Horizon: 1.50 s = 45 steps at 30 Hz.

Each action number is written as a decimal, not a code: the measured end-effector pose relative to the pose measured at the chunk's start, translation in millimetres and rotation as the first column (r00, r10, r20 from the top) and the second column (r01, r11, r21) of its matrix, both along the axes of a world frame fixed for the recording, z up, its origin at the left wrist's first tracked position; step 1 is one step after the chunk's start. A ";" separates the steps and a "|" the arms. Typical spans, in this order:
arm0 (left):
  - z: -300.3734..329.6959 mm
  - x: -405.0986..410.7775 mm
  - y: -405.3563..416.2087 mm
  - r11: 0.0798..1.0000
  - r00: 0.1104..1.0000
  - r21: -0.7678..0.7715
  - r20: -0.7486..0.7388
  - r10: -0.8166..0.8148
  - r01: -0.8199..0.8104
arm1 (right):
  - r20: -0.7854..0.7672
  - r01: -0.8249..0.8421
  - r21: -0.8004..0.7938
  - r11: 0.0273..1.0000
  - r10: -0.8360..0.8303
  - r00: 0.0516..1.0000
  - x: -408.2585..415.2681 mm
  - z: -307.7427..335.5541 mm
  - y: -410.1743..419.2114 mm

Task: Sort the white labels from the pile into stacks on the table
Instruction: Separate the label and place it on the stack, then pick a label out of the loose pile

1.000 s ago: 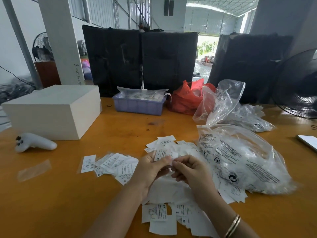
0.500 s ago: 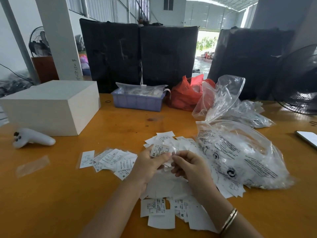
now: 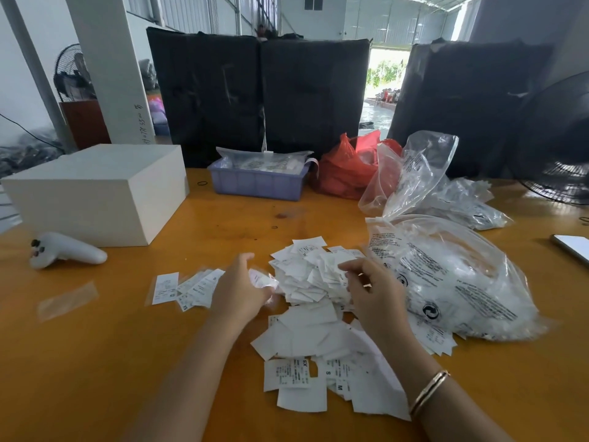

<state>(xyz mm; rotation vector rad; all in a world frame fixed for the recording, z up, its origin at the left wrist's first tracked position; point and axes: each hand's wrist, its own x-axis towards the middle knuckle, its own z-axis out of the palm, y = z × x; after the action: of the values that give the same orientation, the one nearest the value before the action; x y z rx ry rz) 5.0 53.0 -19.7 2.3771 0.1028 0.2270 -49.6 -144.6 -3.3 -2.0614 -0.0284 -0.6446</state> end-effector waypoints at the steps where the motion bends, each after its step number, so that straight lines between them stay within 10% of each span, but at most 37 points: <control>1: -1.5 0.4 0.7 0.996 1.000 0.089 0.003 0.016 -0.016 | 0.027 -0.008 -0.044 0.999 0.009 1.000 -1.2 -0.8 1.0; 7: -5.3 0.4 -3.3 0.945 0.985 0.317 0.170 0.025 -0.079 | 0.103 -0.065 -0.339 0.939 0.106 0.989 -4.4 -3.2 5.6; 12: -2.1 -13.1 -18.9 0.910 0.871 0.369 0.364 -0.329 0.189 | 0.250 0.251 -0.495 0.832 -0.140 0.958 -1.1 2.5 -9.0; 19: -14.7 -18.1 -33.4 0.819 0.822 0.427 0.248 -0.513 0.383 | -0.027 0.396 -0.488 0.778 -0.467 0.884 14.5 6.9 -46.1; 29: -18.1 -14.0 -32.1 0.829 0.827 0.425 0.262 -0.498 0.364 | -0.337 0.357 -0.188 0.915 -0.402 0.851 27.3 10.4 -54.1; 33: -16.8 -14.5 -32.9 0.826 0.826 0.429 0.258 -0.501 0.367 | -0.361 0.304 -0.415 0.857 -0.462 0.810 28.3 11.1 -65.2; 45: -12.5 -16.6 -32.9 0.829 0.832 0.409 0.239 -0.500 0.381 | -0.032 0.423 -0.480 0.768 -0.497 0.867 22.6 5.4 -66.1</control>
<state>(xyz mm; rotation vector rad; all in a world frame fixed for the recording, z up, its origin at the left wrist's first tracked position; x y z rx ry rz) -11.6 20.2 -32.2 2.5817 -0.7141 0.4496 -27.0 -210.7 2.0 -2.6099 0.4822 -0.8293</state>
